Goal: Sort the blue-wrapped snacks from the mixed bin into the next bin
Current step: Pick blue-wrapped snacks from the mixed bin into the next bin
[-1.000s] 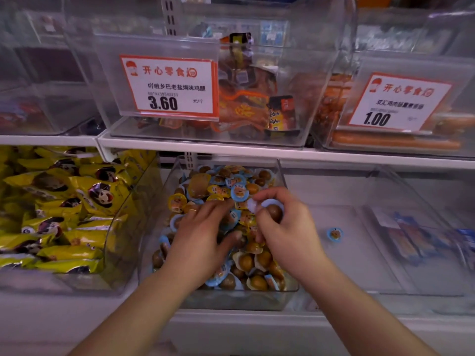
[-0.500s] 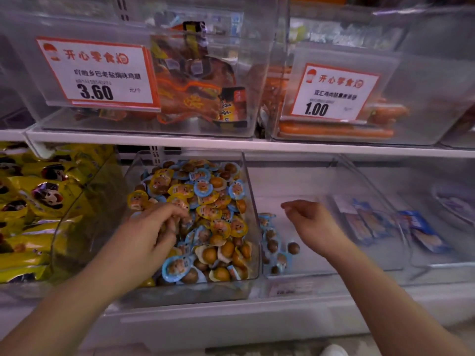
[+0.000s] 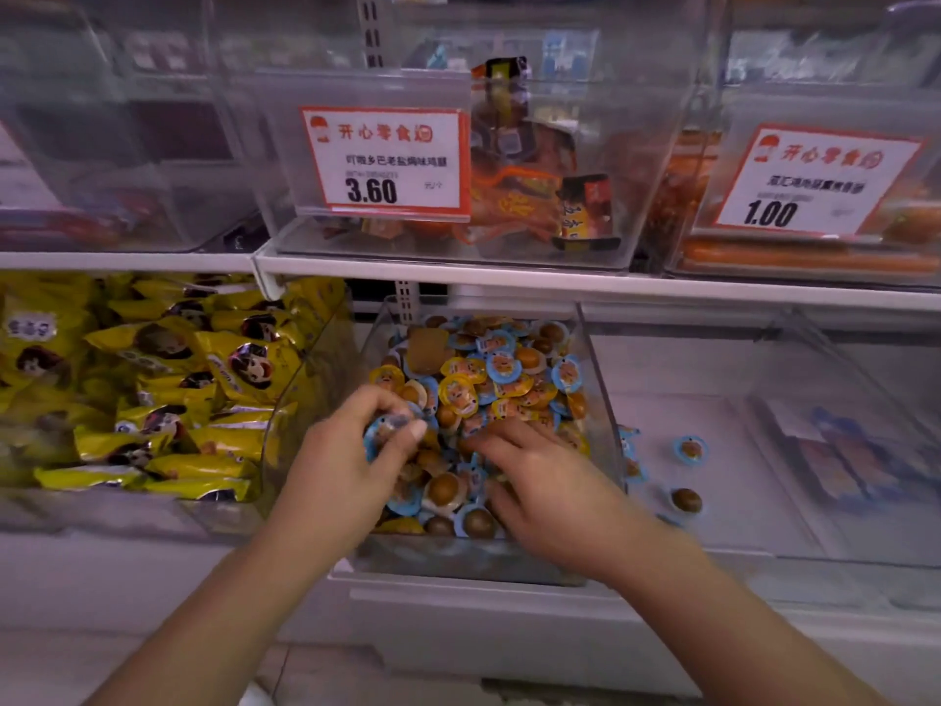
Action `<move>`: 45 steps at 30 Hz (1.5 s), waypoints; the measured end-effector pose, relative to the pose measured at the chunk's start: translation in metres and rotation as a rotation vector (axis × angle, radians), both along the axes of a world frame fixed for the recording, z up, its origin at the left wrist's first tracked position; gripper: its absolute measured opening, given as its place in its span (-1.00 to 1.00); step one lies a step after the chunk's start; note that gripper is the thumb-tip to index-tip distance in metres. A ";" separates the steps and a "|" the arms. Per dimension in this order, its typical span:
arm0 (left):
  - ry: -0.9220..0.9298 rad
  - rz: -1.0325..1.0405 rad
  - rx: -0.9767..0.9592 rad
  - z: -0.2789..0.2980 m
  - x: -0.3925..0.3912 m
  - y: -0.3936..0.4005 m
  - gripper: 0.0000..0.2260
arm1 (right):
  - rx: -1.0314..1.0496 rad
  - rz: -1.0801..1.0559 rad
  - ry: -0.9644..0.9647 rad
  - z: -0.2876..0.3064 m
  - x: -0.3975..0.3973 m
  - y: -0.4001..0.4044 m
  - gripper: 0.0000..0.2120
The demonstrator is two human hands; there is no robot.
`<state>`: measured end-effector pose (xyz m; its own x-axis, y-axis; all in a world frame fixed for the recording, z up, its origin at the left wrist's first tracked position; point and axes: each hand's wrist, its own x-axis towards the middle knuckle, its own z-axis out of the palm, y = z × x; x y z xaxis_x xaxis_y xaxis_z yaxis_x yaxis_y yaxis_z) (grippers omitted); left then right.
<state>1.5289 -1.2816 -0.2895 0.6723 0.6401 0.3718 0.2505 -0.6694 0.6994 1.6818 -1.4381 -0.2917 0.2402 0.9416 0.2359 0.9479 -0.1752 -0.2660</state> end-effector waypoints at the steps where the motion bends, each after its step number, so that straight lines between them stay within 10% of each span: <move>1: -0.037 0.014 -0.030 0.002 -0.002 0.001 -0.95 | -0.091 -0.012 -0.071 -0.004 0.001 0.006 -0.52; 9: 0.067 -0.103 0.033 0.004 -0.003 -0.007 -0.89 | -0.194 -0.013 -0.090 -0.010 0.008 0.037 -0.57; 13: 0.518 -0.126 0.486 0.006 0.001 -0.001 -0.77 | -0.035 -0.044 0.150 -0.016 0.017 0.035 -0.77; 19: 0.786 -0.121 0.476 0.013 0.003 -0.005 -0.59 | 0.247 -0.225 0.409 -0.010 0.020 0.029 -0.88; 28: 0.731 -0.148 0.481 0.000 0.003 -0.003 -0.74 | -0.226 0.055 0.129 0.009 -0.014 0.008 -0.77; 38: 0.137 -0.074 0.052 -0.004 0.005 -0.004 -0.72 | -0.301 0.046 0.074 0.007 -0.023 0.002 -0.62; 45: -0.451 -0.161 -1.013 0.014 0.037 -0.042 -0.70 | 0.279 -0.309 0.995 0.026 -0.009 -0.012 -0.94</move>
